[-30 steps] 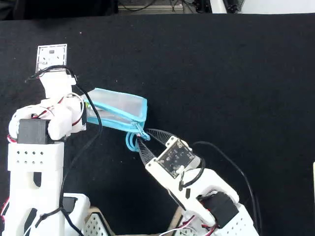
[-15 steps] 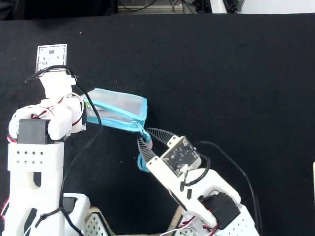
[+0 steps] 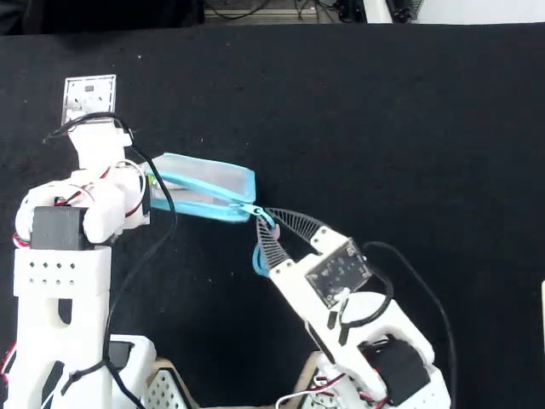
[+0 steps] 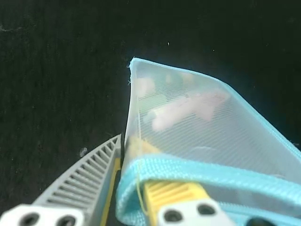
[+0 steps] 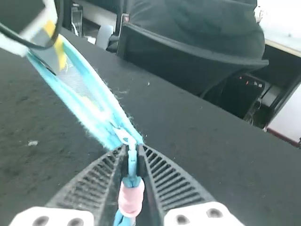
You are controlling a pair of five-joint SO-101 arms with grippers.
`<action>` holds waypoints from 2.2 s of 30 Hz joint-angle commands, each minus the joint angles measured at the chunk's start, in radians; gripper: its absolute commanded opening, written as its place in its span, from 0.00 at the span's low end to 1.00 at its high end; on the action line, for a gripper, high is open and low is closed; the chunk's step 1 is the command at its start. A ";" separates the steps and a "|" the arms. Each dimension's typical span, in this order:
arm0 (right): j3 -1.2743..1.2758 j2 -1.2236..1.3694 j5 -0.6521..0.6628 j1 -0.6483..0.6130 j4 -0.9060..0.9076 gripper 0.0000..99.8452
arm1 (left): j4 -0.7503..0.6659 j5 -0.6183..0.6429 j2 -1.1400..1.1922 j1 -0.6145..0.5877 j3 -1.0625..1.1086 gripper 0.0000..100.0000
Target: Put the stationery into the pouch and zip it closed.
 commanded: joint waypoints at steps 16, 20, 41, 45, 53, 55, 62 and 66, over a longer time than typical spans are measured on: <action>-0.513 0.550 0.117 0.029 -0.032 0.01 | -0.023 -0.089 -0.011 0.065 -0.321 0.18; -0.527 0.610 0.115 0.028 -0.040 0.01 | -0.026 -0.089 -0.014 0.064 -0.369 0.19; -0.728 0.776 0.117 0.026 -0.034 0.01 | 0.328 -0.255 -0.261 0.067 -0.197 0.19; -0.782 0.769 0.118 0.023 0.003 0.01 | 0.186 -0.267 -0.270 0.065 -0.016 0.19; -0.812 0.768 0.124 -0.092 0.170 0.01 | -0.325 -0.224 -0.272 0.064 0.335 0.19; -0.812 0.768 0.164 -0.143 0.207 0.01 | -0.439 -0.163 -0.272 0.058 0.392 0.19; -0.812 0.768 0.275 -0.241 0.267 0.01 | -0.663 0.015 -0.272 0.058 0.472 0.19; -0.816 0.768 0.275 -0.235 0.244 0.01 | -0.674 0.072 -0.273 0.056 0.464 0.19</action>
